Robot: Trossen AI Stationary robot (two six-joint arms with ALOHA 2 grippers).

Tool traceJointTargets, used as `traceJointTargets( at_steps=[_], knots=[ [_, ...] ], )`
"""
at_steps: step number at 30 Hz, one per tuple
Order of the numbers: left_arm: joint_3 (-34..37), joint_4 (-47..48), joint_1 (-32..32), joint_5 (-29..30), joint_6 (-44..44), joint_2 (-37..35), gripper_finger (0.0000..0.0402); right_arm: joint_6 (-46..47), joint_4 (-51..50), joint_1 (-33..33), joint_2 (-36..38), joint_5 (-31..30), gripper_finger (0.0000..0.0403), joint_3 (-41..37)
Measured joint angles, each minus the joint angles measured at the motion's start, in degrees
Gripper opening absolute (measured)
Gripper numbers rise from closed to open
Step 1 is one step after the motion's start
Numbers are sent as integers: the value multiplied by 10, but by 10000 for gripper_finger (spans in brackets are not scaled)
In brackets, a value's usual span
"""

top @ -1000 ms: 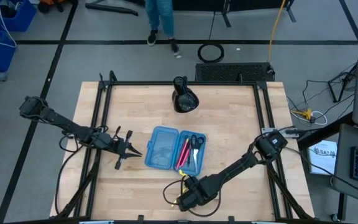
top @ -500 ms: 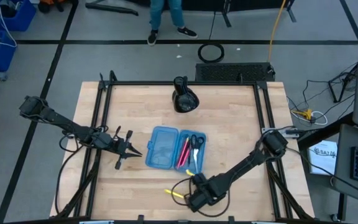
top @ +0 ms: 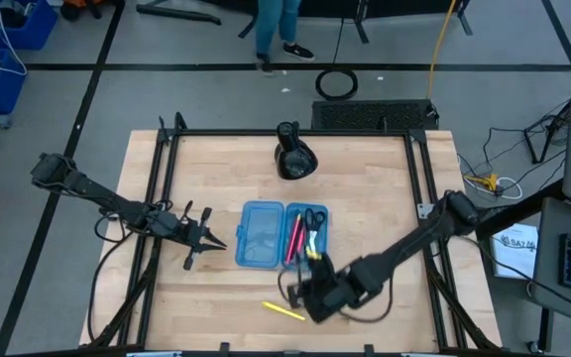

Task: Pick & place school supplies into a supply box
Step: Put the black pen into the blue supply box

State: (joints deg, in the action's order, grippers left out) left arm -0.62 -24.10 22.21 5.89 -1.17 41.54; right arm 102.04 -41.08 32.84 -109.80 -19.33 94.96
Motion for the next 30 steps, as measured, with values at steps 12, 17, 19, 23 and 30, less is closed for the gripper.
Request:
traceJointTargets(
  at_steps=[12,17,19,23,30],
  knots=[
    [0,-1,0,0,0,0,35,-121,-80,-166,46,96,5,-17],
    [0,0,0,0,0,0,35,-137,-58,-204,46,152,4,-76],
    [0,2,0,0,0,0,35,-143,-46,-212,46,165,4,-99],
    [0,5,0,0,0,0,35,-157,-17,-216,46,167,3,-130],
    [0,5,0,0,-1,0,35,-174,-2,-215,47,167,1,-134]
  ],
)
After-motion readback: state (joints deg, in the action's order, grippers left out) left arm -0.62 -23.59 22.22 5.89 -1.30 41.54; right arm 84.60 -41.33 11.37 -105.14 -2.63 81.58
